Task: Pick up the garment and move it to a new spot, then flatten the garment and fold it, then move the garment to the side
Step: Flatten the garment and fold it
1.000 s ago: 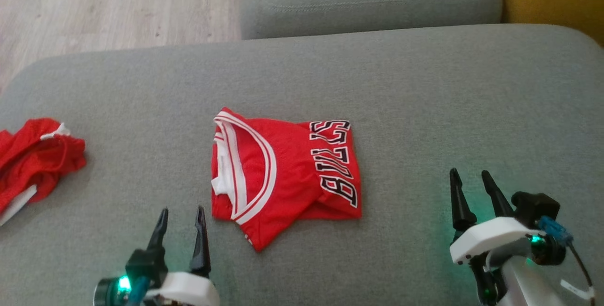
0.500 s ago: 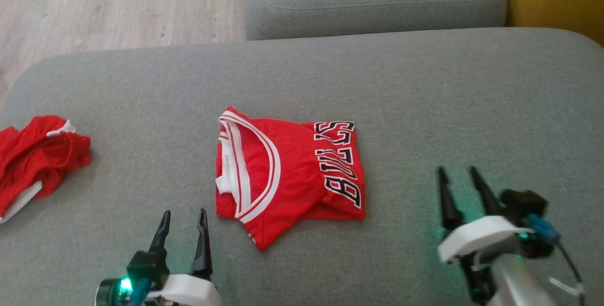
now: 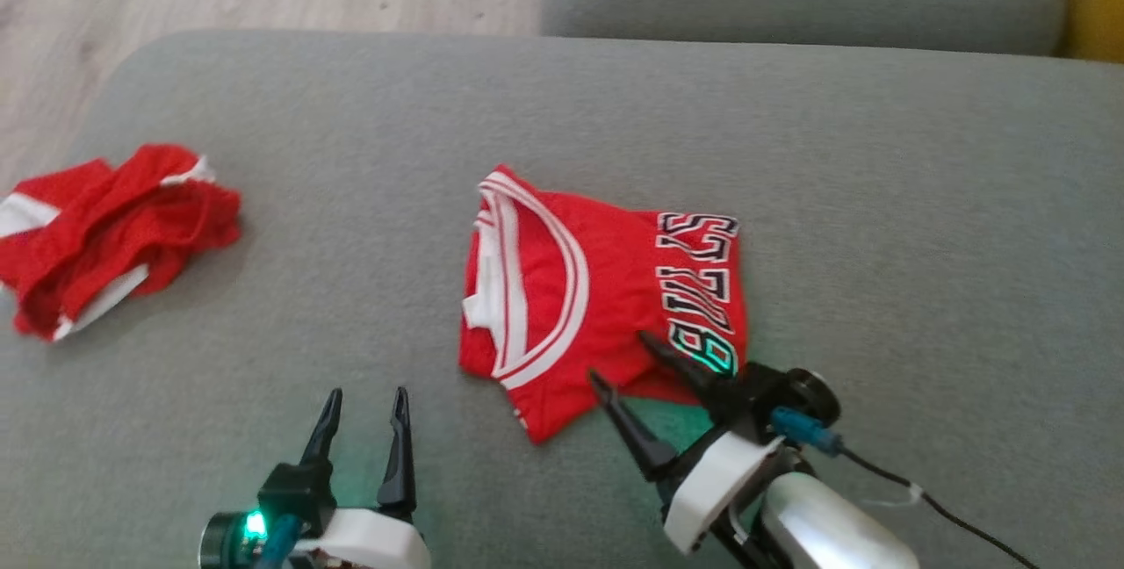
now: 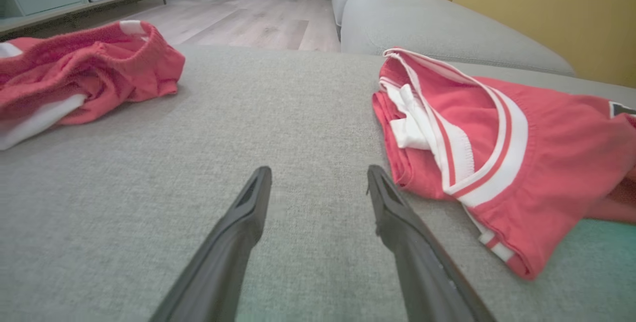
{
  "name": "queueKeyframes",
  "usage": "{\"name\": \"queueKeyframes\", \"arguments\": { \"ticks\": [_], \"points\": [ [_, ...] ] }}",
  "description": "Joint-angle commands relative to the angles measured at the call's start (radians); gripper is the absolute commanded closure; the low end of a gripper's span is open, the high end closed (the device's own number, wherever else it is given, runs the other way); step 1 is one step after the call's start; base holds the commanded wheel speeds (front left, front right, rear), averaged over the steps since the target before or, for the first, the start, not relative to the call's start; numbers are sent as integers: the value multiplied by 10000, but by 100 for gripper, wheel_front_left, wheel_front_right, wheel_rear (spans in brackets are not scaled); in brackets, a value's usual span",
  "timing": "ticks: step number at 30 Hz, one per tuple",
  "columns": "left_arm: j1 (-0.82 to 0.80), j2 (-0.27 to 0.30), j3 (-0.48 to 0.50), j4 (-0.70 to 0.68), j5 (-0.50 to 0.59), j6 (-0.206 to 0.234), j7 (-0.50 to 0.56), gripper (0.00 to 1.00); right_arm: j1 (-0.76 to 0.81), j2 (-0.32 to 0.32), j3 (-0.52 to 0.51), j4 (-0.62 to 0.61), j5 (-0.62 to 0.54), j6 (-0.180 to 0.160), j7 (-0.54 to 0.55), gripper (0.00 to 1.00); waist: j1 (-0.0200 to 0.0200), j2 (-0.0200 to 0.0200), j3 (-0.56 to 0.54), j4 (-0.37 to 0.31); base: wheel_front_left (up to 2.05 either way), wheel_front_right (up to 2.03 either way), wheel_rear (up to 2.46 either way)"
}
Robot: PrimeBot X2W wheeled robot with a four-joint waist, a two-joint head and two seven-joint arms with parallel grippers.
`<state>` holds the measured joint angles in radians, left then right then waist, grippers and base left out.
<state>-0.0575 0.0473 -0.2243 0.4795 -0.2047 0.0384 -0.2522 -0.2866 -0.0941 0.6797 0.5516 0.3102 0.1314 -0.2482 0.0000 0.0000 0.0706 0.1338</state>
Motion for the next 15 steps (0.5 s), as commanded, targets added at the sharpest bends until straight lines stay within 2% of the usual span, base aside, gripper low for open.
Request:
{"name": "queueKeyframes", "arguments": {
  "ticks": [1, 8, 9, 15],
  "points": [
    [-459, 30, 238, -281, -75, 67, -95, 0, -458, -23, 410, -138, 197, -7, -135, 0, 0, 0, 128, 292, 0, 0, 0],
    [-602, 30, -63, -310, -247, 154, -95, 0, -972, -284, 1898, 607, 963, -7, -135, 0, 0, 0, 426, 1057, 0, 0, 0],
    [-597, 30, -88, -309, -299, 171, -95, 0, -1120, -353, 2368, 933, 1110, -7, -135, 0, 0, 0, 509, 1196, 0, 0, 0],
    [-615, 30, -167, -323, -379, 209, -95, 0, -1683, -350, 3324, 1855, 1587, -7, -102, 0, 0, 0, 725, 1394, 0, 0, 0]
  ]
}}
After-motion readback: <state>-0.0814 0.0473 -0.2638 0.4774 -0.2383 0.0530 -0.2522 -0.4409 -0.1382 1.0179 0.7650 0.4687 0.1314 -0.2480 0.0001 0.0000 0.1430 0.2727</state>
